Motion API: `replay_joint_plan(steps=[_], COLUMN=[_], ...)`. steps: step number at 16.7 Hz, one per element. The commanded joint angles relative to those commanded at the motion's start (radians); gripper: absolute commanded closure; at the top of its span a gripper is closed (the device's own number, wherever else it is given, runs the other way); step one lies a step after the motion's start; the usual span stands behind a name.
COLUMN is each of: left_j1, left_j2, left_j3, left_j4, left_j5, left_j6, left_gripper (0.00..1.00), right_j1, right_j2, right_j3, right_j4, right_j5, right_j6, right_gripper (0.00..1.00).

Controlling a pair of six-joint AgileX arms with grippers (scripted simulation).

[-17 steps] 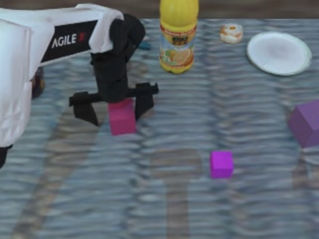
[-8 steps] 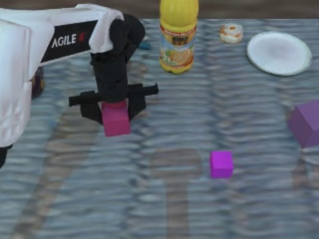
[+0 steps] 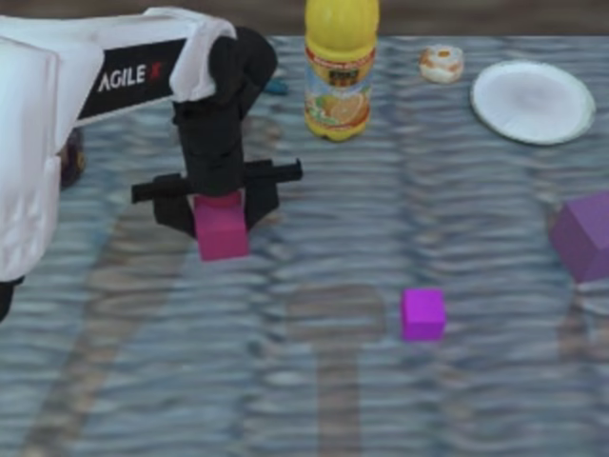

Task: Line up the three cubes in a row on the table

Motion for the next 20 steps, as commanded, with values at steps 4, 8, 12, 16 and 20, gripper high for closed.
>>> replay_joint_plan(steps=[4,8,12,16,20], left_j1=[0.008,0.017,0.019,-0.024,-0.165], left_j2=[-0.015,-0.049,-0.058,-0.056,-0.068], left_j3=[0.064,0.167,0.182,0.185,0.195], left_j4=[-0.076,-0.222,-0.240,-0.245,-0.269], left_j5=[-0.003,-0.001,-0.001,-0.003,-0.006], left_j6=[-0.004,-0.003,-0.002,-0.023,-0.109], left_gripper=[1.00,1.00,1.00,1.00,1.00], right_j1=[0.000,0.000,0.000,0.000,0.000], right_j2=[0.000,0.000,0.000,0.000,0.000], right_j3=[0.000,0.000,0.000,0.000,0.000], right_j4=[0.000,0.000,0.000,0.000,0.000], right_j5=[0.000,0.000,0.000,0.000,0.000], right_j6=[0.000,0.000,0.000,0.000,0.000], right_gripper=[0.00,0.00,0.00,0.00,0.00])
